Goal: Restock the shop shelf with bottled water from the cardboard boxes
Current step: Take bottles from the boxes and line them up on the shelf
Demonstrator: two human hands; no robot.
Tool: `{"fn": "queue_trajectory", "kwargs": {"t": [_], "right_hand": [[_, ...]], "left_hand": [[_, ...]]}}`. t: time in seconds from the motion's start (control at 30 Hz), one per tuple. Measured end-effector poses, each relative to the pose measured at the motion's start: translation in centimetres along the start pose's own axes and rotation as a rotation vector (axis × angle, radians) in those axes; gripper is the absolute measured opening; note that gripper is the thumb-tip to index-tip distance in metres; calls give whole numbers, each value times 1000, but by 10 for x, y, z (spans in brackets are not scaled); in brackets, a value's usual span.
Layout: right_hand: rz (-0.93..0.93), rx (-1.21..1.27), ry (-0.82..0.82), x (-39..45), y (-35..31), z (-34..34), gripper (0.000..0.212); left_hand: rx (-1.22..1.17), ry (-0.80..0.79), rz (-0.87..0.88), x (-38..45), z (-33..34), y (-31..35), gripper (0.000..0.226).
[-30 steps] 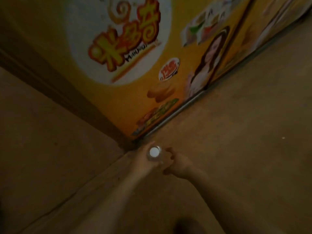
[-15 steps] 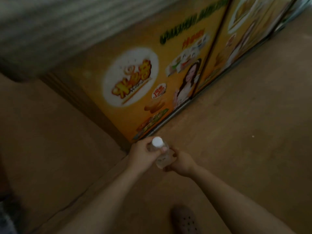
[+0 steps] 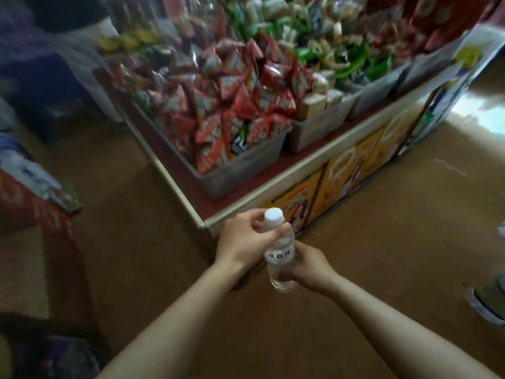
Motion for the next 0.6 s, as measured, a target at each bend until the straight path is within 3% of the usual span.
{"fn": "queue_trajectory", "kwargs": {"t": [0.1, 0.17, 0.27, 0.33, 0.43, 0.6], "right_hand": [[-130, 17, -38, -23, -60, -14, 65], [-214, 9, -50, -40, -104, -19, 62], [-343, -7, -75, -68, -174, -23, 57], [-420, 3, -101, -89, -218, -20, 53], [-558, -1, -196, -125, -283, 0, 51], [-761, -37, -362, -195, -369, 65, 47]], "left_hand": [[49, 104, -35, -13, -58, 41, 59], [17, 161, -75, -30, -96, 62, 55], [-325, 250, -156, -60, -148, 83, 50], [-432, 261, -154, -85, -181, 95, 53], [-392, 266, -72, -131, -232, 112, 51], [-328, 489, -39, -215, -326, 110, 49]]}}
Point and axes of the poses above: each hand's wrist, its own x-axis towards the middle knuckle, its own z-axis out of the palm, y = z × x, the point moved 6 cm from there along x, towards the middle knuckle, and after that the axes turned 3 degrees about y, right-handed, at the moved point
